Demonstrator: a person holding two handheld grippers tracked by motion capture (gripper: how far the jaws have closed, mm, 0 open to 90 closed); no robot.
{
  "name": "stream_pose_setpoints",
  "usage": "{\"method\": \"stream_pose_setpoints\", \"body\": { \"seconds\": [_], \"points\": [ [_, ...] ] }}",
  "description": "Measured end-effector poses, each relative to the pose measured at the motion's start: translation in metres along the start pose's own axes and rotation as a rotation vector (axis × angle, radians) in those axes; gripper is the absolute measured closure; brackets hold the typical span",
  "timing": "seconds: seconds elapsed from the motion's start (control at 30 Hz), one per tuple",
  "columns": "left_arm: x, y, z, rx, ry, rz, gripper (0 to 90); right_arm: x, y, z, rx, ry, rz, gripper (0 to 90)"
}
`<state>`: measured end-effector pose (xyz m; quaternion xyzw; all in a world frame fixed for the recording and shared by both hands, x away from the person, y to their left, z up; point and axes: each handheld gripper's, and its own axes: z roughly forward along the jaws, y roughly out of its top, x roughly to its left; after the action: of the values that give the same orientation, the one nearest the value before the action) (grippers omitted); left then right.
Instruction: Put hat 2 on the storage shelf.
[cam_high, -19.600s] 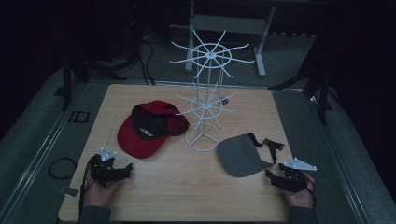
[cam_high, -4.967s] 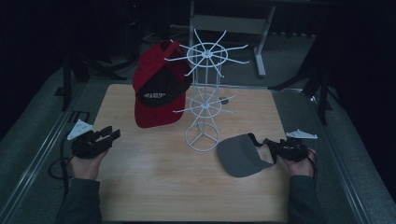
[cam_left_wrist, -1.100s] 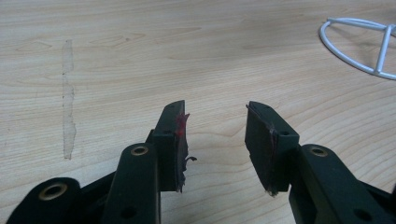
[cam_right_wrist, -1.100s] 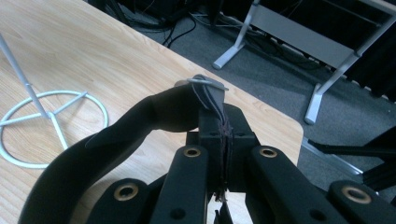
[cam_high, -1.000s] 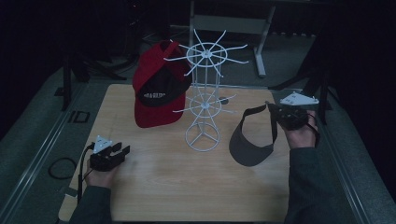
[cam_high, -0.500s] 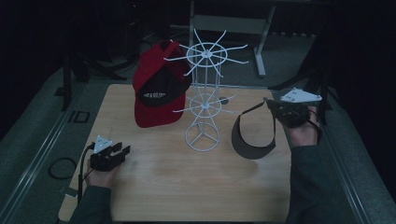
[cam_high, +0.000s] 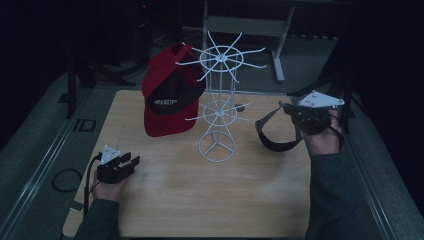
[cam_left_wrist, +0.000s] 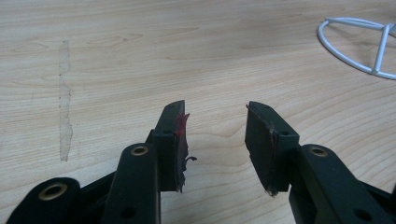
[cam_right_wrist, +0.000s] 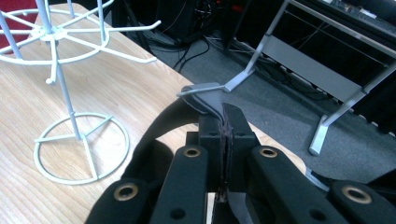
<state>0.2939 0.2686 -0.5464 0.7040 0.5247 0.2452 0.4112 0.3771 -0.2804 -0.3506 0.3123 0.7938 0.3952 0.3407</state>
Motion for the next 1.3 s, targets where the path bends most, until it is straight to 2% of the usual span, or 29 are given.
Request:
{"method": "stream_pose_setpoints", "body": {
  "seconds": [0.23,0.3,0.57,1.3],
  "points": [
    [0.0,0.0,0.0,0.001,-0.001,-0.001,58.9,-0.005,0.005,-0.001,-0.013,0.004,0.003,88.1],
    [0.0,0.0,0.0,-0.001,-0.002,0.0,58.9,-0.007,0.01,-0.002,-0.032,0.017,0.019,88.0],
    [0.0,0.0,-0.001,-0.003,-0.001,0.0,58.9,-0.002,0.021,-0.007,-0.061,0.04,0.005,87.9],
    [-0.001,0.0,-0.001,-0.005,-0.003,0.0,58.9,-0.005,0.047,-0.004,-0.07,0.098,-0.008,87.9]
  ]
}}
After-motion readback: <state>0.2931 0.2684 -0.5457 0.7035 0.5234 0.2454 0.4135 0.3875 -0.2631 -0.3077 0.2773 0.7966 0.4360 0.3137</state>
